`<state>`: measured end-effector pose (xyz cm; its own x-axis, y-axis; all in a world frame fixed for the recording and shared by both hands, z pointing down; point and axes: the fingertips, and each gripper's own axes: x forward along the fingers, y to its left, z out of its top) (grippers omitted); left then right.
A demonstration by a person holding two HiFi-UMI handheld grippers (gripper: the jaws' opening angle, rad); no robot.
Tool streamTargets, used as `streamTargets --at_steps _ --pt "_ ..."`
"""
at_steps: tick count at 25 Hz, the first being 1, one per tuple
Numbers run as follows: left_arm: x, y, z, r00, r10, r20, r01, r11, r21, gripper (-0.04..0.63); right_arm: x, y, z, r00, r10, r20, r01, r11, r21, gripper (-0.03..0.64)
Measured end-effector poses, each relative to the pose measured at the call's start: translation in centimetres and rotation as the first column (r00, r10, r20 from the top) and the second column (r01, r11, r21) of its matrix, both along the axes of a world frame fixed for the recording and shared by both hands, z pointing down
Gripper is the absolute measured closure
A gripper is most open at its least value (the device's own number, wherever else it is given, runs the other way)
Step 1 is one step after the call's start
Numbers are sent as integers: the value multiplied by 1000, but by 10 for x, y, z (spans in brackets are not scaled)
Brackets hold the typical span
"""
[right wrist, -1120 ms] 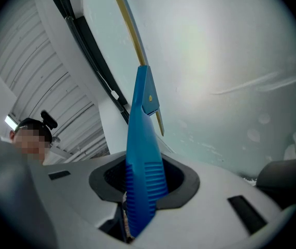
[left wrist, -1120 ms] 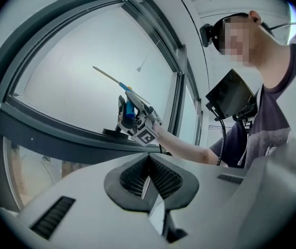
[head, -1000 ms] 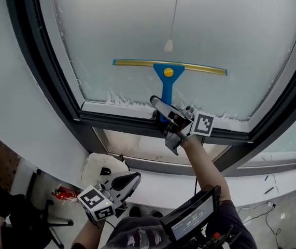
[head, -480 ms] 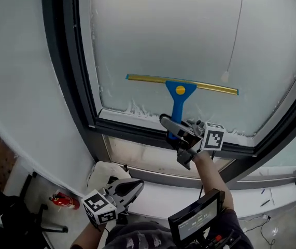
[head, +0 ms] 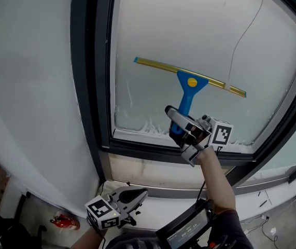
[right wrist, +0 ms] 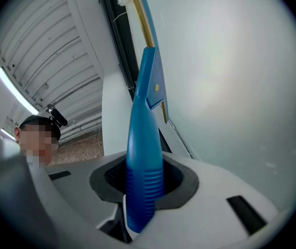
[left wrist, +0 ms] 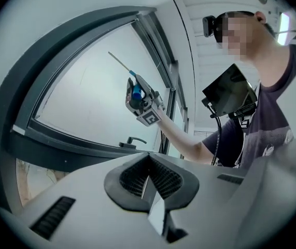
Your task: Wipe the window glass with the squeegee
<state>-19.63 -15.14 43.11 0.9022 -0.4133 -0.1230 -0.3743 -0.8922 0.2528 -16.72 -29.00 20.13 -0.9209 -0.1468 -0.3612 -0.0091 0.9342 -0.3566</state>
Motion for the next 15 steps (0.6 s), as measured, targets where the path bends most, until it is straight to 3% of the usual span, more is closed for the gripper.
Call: streamTargets --at_steps 10,15 --pt "-15 -12 -10 1000 -8 -18 8 1000 30 591 -42 -27 -98 993 -116 11 114 989 99 523" --pt "-25 -19 -20 998 -53 -34 55 997 59 589 -58 -33 -131 985 -171 -15 172 976 136 523"
